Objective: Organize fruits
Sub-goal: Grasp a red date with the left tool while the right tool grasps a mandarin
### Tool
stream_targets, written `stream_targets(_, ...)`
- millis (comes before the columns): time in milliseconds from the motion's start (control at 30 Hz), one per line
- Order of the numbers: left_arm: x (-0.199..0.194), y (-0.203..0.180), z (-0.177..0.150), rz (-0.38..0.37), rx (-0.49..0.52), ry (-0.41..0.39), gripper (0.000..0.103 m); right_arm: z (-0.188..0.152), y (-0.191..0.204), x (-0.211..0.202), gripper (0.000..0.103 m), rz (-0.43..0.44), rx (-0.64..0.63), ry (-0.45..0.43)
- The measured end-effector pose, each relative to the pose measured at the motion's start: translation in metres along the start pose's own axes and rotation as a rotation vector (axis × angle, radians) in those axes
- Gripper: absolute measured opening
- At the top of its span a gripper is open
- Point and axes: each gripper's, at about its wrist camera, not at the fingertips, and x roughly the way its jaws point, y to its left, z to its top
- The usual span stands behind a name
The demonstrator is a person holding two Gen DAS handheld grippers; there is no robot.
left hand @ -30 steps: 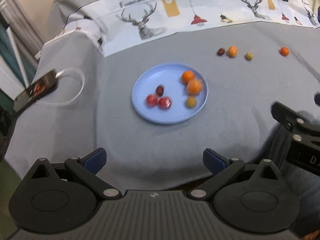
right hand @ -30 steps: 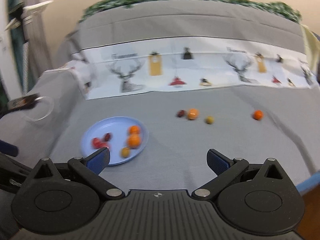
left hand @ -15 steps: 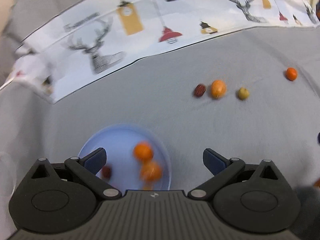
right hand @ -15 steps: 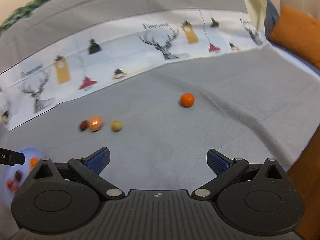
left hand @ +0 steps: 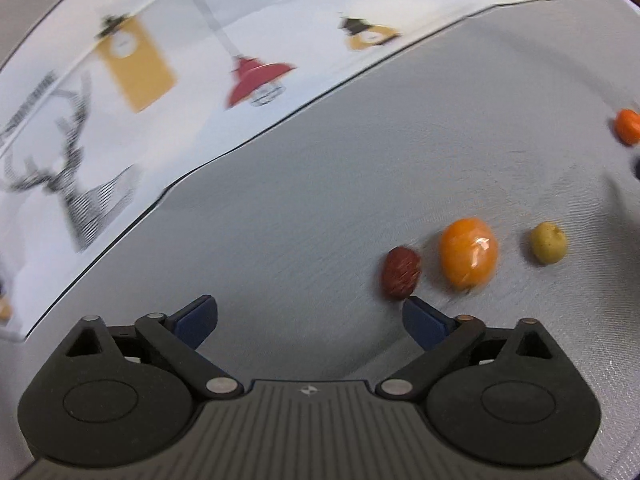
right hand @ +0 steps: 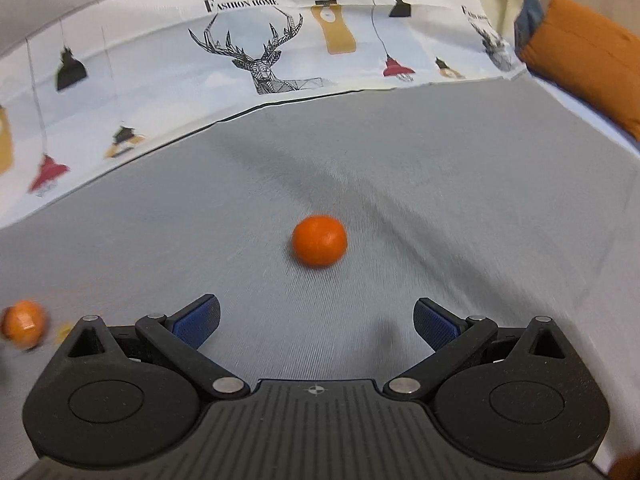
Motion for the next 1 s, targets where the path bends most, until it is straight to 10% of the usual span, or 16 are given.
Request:
stream_targets(200, 0.010, -0.006, 0.004, -0.112, 0.042, -0.052, 0.083, 0.012, 0.001, 0.048, 0.102, -0.014, -0.025, 0.000)
stream_targets(267, 0.009, -0.003, 0.008, -0.198, 0.025, -0.065, 0.022, 0.011, -0.001, 0.051, 0.098, 0.005, -0.007, -0.031)
stream_targets(367, 0.003, -0.002, 0.007, -0.211, 0.011, -0.083, 0.022, 0.011, 0.005, 0.044, 0.037, 0.043, -0.060, -0.093)
stream_targets(600, -0.050, 0.021, -0.011, -0.146, -0.102, -0.081, 0.023, 0.014, 0.008, 0.008, 0.036, 0.056, -0.071, -0.101)
stream_targets(1000, -0.225, 0.042, -0.109, 0.032, -0.263, -0.019, 0.023, -0.008, 0.034, -0.206, 0.036, 0.298, -0.038, -0.240)
